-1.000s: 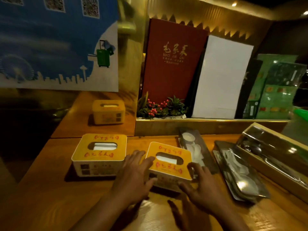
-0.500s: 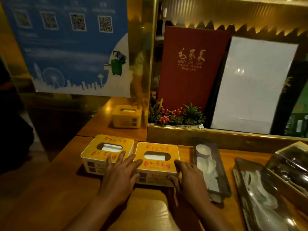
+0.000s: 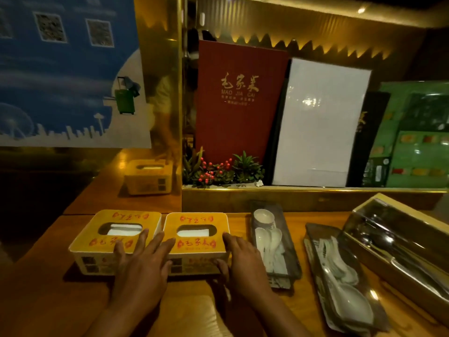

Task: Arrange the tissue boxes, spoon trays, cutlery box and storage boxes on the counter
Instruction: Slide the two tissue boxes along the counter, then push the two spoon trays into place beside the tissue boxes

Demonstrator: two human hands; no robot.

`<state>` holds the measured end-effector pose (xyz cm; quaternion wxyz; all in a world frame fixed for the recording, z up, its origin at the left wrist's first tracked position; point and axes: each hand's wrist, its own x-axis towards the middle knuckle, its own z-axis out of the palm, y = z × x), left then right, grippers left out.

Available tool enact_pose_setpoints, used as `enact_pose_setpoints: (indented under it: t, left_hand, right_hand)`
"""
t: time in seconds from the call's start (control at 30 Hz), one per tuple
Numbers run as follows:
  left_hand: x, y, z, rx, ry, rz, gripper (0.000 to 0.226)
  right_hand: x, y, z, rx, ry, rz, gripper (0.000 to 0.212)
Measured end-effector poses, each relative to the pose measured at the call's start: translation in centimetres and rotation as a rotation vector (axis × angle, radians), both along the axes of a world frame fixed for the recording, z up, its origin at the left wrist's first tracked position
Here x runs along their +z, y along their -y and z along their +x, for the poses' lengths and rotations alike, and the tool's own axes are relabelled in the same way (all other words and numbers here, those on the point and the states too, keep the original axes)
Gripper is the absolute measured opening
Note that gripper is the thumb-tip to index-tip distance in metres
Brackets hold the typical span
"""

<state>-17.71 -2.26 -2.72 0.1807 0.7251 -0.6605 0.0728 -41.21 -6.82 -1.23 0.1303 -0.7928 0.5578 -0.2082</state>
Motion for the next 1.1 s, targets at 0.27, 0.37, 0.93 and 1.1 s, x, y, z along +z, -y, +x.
enact_pose_setpoints:
  t: [0.27,0.37,0.93,1.1]
  left_hand:
    - [1.2,-0.3,-3.3,-0.101,-0.079,-0.068,0.068]
    - [2.5,-1.6,-8.7,-0.32,-0.333,-0.093,0.06]
    - [0.9,-3.3,-20.6,-0.18,-0.867,0.103,0.056]
    - [0.6,-4.5,-21.6,-0.046,-0.916,0.058,0.057]
  right_hand:
    - [0.3,-1.7,-7.2,-0.292,-0.131,-0.045,0.095]
    - [-0.2,-2.0,-9.9,-0.292,-0.207,0.12,0.098]
    - [-1.9,-4.0,-11.2,0.022,0.178,0.05,0.057]
    - [-2.4,-3.2,-11.1,0.111,0.15,0.144,0.057]
